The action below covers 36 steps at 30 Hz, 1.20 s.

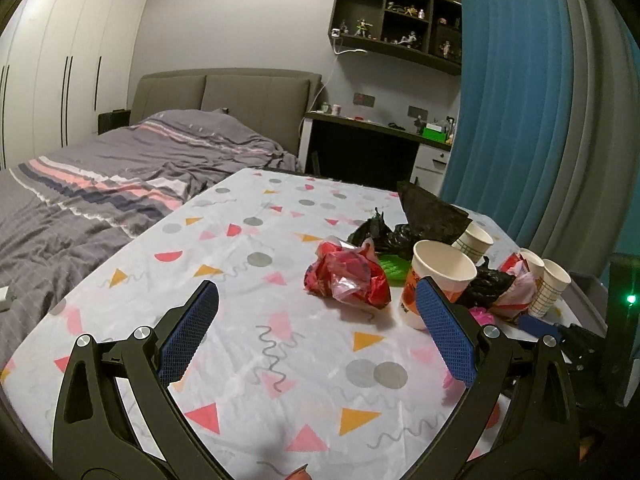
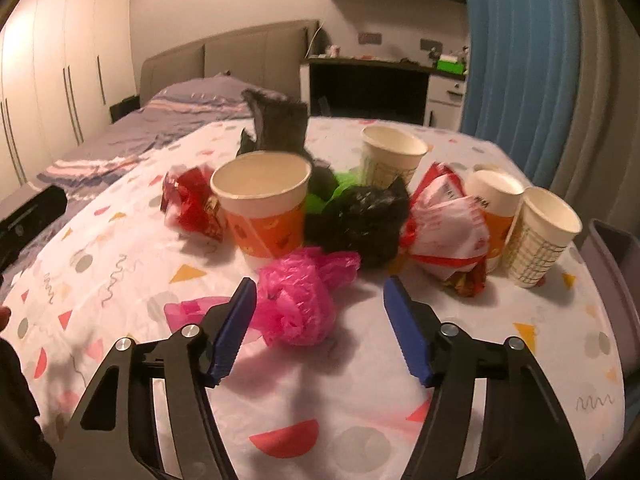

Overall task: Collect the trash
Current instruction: 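Grasp the red plastic bag with the left tool while the right tool grasps the pink bag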

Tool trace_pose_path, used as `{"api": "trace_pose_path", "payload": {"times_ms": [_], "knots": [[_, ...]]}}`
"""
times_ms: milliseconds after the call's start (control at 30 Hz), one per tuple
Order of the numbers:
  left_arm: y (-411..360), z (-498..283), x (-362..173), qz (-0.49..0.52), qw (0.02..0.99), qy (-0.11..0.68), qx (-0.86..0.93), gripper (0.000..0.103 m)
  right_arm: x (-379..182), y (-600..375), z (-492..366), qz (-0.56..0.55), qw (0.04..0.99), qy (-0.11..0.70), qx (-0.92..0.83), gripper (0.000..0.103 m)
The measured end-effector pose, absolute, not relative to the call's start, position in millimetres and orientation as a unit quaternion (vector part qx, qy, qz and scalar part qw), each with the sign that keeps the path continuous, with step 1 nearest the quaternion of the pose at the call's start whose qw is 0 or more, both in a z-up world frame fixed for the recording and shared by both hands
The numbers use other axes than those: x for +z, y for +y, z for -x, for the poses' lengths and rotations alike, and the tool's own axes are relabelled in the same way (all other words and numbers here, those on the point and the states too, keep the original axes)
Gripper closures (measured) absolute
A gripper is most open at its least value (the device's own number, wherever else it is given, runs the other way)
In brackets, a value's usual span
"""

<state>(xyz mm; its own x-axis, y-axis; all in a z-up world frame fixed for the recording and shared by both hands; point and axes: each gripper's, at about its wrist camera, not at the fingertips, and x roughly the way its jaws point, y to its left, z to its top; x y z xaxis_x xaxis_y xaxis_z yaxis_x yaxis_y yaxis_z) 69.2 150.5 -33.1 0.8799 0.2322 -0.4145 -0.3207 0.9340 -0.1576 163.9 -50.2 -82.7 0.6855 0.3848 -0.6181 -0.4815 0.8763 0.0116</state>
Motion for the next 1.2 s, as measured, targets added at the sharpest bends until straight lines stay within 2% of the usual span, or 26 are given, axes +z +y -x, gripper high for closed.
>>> {"api": "trace_pose_path", "payload": {"times_ms": [167, 200, 233, 267, 300, 367, 833, 1033, 1200], "knots": [[149, -73, -35, 0.111, 0.963, 0.202, 0.139, 0.006, -92, -46, -173, 0.079, 0.899, 0.350, 0.249, 0.055], [149, -74, -36, 0.109, 0.963, 0.203, 0.138, 0.006, -93, -45, -174, 0.080, 0.896, 0.355, 0.253, 0.059], [148, -75, -36, 0.109, 0.963, 0.204, 0.137, 0.006, -94, -45, -174, 0.079, 0.894, 0.358, 0.257, 0.070], [147, -75, -37, 0.109, 0.963, 0.205, 0.137, 0.006, -94, -44, -174, 0.080, 0.892, 0.360, 0.262, 0.074], [147, -76, -38, 0.109, 0.963, 0.206, 0.137, 0.006, -94, -44, -174, 0.082, 0.891, 0.360, 0.263, 0.075], [147, -78, -38, 0.109, 0.962, 0.209, 0.136, 0.006, -93, -44, -171, 0.084, 0.891, 0.355, 0.270, 0.083], [151, -138, -36, 0.108, 0.956, 0.244, 0.125, 0.007, -60, -105, -145, 0.029, 0.921, 0.297, 0.249, 0.084], [156, -166, -49, 0.112, 0.945, 0.279, 0.126, 0.021, -51, -132, -143, 0.012, 0.934, 0.278, 0.225, 0.084], [162, -183, -62, 0.141, 0.933, 0.315, 0.105, 0.040, -47, -143, -144, 0.004, 0.938, 0.271, 0.215, 0.084]]}}
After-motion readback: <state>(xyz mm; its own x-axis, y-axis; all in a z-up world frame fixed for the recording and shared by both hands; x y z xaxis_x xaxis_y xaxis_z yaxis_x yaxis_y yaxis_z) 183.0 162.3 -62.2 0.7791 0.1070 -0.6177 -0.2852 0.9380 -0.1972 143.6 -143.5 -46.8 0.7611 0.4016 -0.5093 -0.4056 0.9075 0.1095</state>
